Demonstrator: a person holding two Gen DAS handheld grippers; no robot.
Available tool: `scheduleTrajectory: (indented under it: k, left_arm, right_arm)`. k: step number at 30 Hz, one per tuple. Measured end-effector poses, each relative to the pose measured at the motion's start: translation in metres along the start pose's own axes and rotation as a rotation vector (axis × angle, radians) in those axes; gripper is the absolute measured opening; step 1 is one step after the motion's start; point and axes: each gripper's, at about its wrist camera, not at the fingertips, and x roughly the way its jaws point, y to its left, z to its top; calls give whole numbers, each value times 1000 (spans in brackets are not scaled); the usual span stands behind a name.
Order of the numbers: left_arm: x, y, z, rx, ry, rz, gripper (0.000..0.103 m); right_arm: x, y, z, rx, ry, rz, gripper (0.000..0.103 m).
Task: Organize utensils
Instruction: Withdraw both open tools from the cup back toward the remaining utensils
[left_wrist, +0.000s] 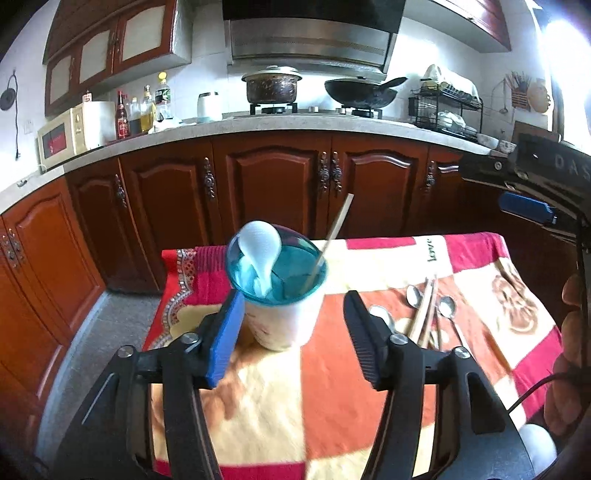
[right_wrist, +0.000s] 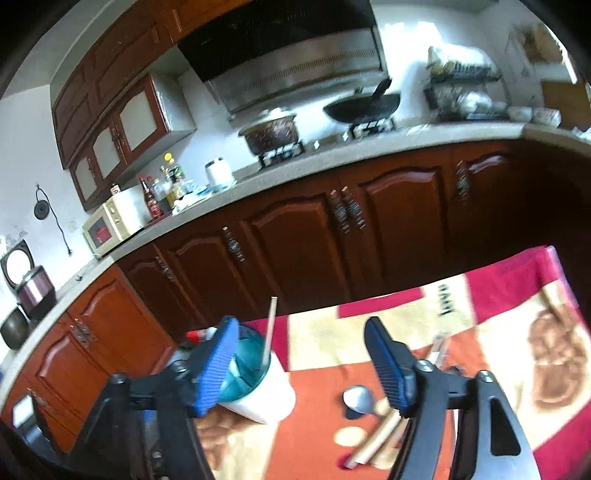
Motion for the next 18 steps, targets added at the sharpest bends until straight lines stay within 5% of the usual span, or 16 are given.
scheduleTrajectory:
  k: [18]
  left_arm:
    - [-84, -55, -15, -21, 19, -28, 62]
  right_arm:
    - [-122, -45, -46, -41, -21, -206, 81]
